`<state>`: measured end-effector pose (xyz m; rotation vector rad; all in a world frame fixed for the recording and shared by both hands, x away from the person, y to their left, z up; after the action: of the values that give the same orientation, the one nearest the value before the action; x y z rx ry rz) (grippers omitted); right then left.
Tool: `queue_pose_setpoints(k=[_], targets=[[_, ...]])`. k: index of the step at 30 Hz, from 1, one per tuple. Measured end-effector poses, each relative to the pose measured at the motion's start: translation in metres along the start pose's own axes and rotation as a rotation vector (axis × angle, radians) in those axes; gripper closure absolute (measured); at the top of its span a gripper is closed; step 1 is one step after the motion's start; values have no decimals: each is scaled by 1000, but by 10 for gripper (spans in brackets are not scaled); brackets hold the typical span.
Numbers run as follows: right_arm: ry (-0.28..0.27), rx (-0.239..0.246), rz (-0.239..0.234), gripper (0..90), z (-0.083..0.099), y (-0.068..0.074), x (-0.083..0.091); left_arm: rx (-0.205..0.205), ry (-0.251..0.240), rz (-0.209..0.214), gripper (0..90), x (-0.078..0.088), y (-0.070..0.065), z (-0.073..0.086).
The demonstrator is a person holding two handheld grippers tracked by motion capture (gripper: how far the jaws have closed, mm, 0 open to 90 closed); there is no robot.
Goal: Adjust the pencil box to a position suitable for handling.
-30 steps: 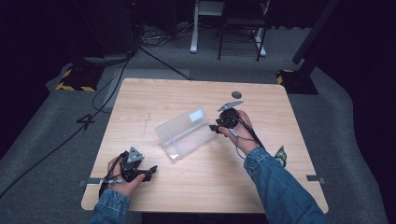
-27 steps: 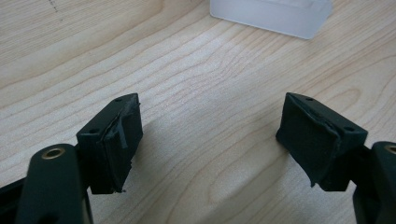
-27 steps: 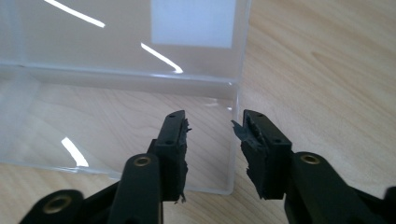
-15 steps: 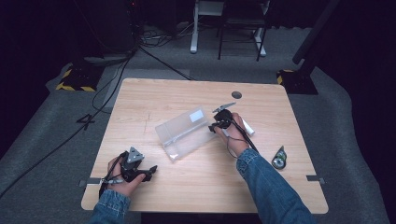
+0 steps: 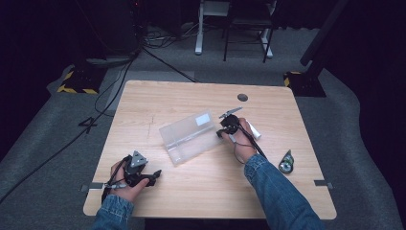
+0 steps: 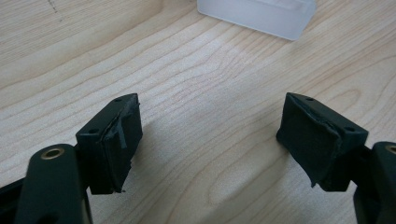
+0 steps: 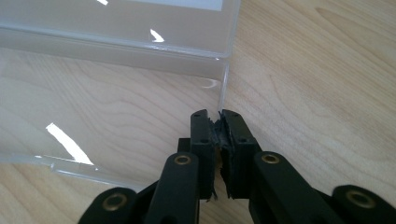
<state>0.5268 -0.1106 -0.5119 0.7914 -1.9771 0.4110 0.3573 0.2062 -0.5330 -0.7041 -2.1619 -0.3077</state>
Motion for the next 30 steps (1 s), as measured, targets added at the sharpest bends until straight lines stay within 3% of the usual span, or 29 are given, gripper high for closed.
queue_pose_setpoints(k=[10, 16, 25, 30], targets=[[-23, -57, -9, 889, 24, 4, 25, -14, 6, 2, 176, -6, 0, -7], [-38, -97, 11, 882, 54, 5, 43, -22, 12, 11, 157, -12, -1, -15], [-93, -133, -5, 827, 100, 10, 72, -37, 13, 23, 155, -22, -6, -26], [-97, -142, -19, 824, 122, 14, 82, -44, 8, 21, 155, -25, -6, -30]])
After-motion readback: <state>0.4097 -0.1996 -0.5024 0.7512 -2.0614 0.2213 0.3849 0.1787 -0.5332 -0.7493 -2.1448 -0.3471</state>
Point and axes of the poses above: each handheld gripper's, and its own axes: x roughly backward along the jaws, z roughly out of its underside, y roughly to its left, the point moved 4 cm from there along -x, roughly forward along the jaws, and after that the axes turned 5 degrees about y, right-handed, at the moved point
